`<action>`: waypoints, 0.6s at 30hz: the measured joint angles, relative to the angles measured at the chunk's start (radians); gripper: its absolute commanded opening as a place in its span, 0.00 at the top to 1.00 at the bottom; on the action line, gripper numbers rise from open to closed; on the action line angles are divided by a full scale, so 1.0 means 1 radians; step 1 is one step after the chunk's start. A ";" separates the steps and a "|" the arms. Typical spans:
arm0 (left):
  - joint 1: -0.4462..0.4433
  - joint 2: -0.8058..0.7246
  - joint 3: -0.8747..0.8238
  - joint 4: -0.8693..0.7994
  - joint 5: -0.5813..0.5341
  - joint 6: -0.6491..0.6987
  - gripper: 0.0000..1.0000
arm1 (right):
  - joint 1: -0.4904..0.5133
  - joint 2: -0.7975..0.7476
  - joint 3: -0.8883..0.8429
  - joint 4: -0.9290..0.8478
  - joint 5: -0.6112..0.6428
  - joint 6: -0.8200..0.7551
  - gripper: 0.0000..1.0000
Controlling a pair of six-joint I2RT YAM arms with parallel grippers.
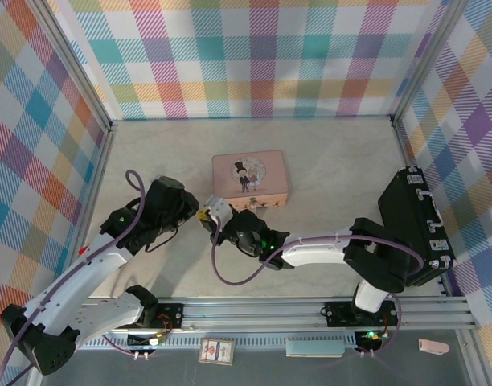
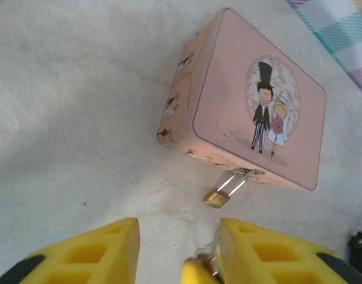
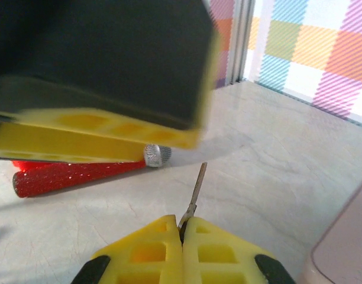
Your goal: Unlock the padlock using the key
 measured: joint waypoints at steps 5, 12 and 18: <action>0.004 -0.084 0.004 0.044 -0.027 0.210 0.35 | -0.091 -0.121 -0.045 -0.105 -0.061 0.129 1.00; 0.010 -0.206 -0.071 0.139 -0.066 0.432 0.30 | -0.233 -0.324 -0.179 -0.220 -0.220 0.238 1.00; 0.010 -0.230 -0.127 0.190 0.021 0.513 0.21 | -0.376 -0.512 -0.338 -0.236 -0.449 0.332 1.00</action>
